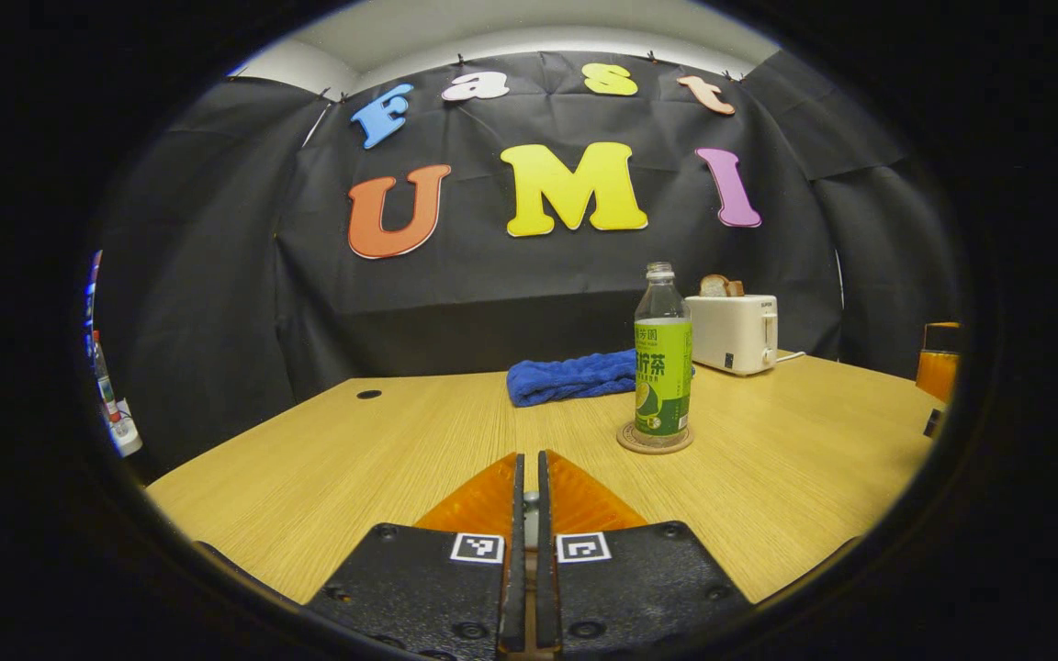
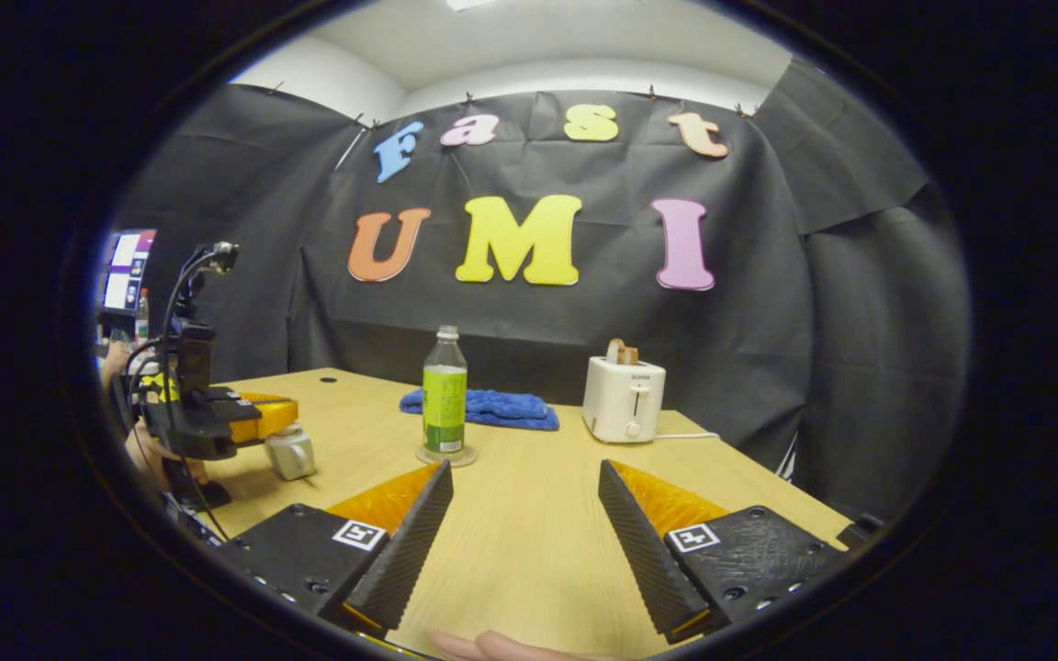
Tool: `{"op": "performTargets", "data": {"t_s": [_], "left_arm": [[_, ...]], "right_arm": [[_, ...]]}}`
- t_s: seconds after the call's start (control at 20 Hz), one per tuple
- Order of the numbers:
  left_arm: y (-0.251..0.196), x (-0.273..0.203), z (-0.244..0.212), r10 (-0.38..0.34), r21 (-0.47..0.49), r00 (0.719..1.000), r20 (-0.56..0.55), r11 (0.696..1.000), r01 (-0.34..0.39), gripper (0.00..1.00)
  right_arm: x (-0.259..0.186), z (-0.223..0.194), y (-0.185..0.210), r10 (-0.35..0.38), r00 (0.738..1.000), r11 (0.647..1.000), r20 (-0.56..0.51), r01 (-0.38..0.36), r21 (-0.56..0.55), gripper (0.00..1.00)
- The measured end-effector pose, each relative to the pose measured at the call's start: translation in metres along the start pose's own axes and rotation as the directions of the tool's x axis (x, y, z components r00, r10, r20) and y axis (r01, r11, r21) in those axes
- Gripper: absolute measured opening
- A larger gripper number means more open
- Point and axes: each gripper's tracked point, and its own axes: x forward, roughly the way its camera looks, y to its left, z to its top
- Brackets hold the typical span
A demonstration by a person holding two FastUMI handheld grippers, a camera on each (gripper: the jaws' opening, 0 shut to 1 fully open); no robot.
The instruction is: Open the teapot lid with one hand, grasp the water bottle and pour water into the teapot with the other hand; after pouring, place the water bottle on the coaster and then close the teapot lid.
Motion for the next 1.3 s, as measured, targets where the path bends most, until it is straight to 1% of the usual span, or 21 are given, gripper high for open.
{"op": "performTargets", "data": {"t_s": [0.15, 0.2, 0.25, 0.3, 0.35, 0.4, 0.45, 0.5, 0.55, 0.6, 0.65, 0.7, 0.75, 0.85, 0.9, 1.0, 1.15, 1.2, 1.3], "left_arm": [[-0.004, 0.001, -0.003, -0.007, -0.006, 1.0, -0.018, 1.0, 0.007, 0.08], [-0.003, 0.001, -0.004, 0.0, -0.012, 1.0, -0.025, 1.0, 0.0, 0.09], [-0.005, 0.001, -0.004, -0.004, -0.024, 1.0, -0.03, 1.0, 0.004, 0.1], [-0.01, 0.0, -0.006, -0.016, -0.042, 0.999, -0.039, 0.999, 0.014, 0.11], [-0.01, 0.0, -0.006, -0.01, -0.046, 0.999, -0.042, 0.999, 0.008, 0.14], [-0.011, 0.001, -0.005, -0.004, -0.039, 0.999, -0.045, 0.999, 0.002, 0.2], [-0.013, 0.0, -0.006, -0.004, -0.035, 0.999, -0.047, 0.999, 0.002, 0.21], [-0.015, -0.001, -0.006, -0.013, -0.033, 0.999, -0.047, 0.999, 0.011, 0.25], [-0.018, -0.001, -0.006, -0.017, -0.03, 0.999, -0.047, 0.999, 0.016, 0.28], [-0.021, -0.001, -0.006, -0.019, -0.022, 0.999, -0.049, 1.0, 0.018, 0.36], [-0.024, -0.002, -0.006, -0.025, -0.013, 0.998, -0.055, 1.0, 0.024, 0.39], [-0.027, -0.002, -0.006, -0.031, -0.006, 0.998, -0.063, 1.0, 0.031, 0.45], [-0.027, -0.004, -0.005, -0.031, -0.003, 0.997, -0.069, 1.0, 0.031, 0.55], [-0.026, -0.008, -0.001, -0.022, -0.009, 0.996, -0.084, 1.0, 0.021, 0.61], [-0.024, -0.01, 0.0, -0.012, -0.024, 0.995, -0.098, 1.0, 0.009, 0.67], [-0.025, -0.018, 0.01, -0.007, -0.051, 0.995, -0.104, 0.999, 0.001, 0.74], [-0.028, -0.034, 0.044, -0.007, -0.021, 0.999, -0.04, 1.0, 0.006, 0.78], [-0.028, -0.04, 0.053, -0.006, -0.014, 1.0, -0.025, 1.0, 0.006, 0.85], [-0.03, -0.054, 0.07, -0.006, -0.017, 1.0, -0.004, 1.0, 0.006, 0.9]], "right_arm": [[0.0, -0.003, 0.002, 0.01, 1.0, 1.0, -0.012, -0.01, 0.01, 0.98], [0.002, -0.005, 0.003, 0.015, 1.0, 1.0, -0.018, -0.015, 0.016, 0.93], [0.002, -0.005, 0.004, 0.02, 1.0, 1.0, -0.023, -0.019, 0.021, 0.95], [0.002, -0.007, 0.004, 0.02, 0.999, 1.0, -0.027, -0.02, 0.022, 0.95], [0.002, -0.007, 0.003, 0.018, 0.999, 1.0, -0.029, -0.017, 0.021, 0.95], [0.002, -0.007, 0.003, 0.016, 0.999, 1.0, -0.03, -0.015, 0.022, 0.95], [0.003, -0.007, 0.002, 0.015, 0.999, 1.0, -0.032, -0.015, 0.025, 0.95], [0.003, -0.009, 0.002, 0.015, 0.999, 1.0, -0.036, -0.014, 0.028, 0.95], [0.004, -0.009, 0.001, 0.014, 0.999, 0.999, -0.039, -0.013, 0.03, 0.98], [0.004, -0.01, 0.0, 0.012, 0.999, 0.999, -0.041, -0.01, 0.032, 0.95], [0.004, -0.009, 0.0, 0.01, 0.999, 0.999, -0.041, -0.009, 0.034, 0.95], [0.004, -0.009, -0.001, 0.008, 0.999, 0.999, -0.04, -0.007, 0.034, 0.95], [0.004, -0.007, -0.003, 0.005, 0.999, 0.999, -0.036, -0.004, 0.034, 0.95], [0.003, -0.005, -0.005, -0.001, 1.0, 0.999, -0.03, 0.002, 0.036, 0.95], [0.002, -0.004, -0.005, -0.001, 1.0, 0.999, -0.029, 0.002, 0.039, 0.95], [0.0, -0.001, -0.003, 0.011, 1.0, 0.998, -0.022, -0.01, 0.056, 0.95], [-0.004, 0.007, -0.01, 0.005, 1.0, 0.998, -0.015, -0.004, 0.066, 0.95], [-0.005, 0.01, -0.012, 0.001, 1.0, 0.997, -0.011, 0.0, 0.071, 0.95], [-0.006, 0.024, -0.017, -0.003, 1.0, 0.996, -0.005, 0.003, 0.084, 0.95]]}}
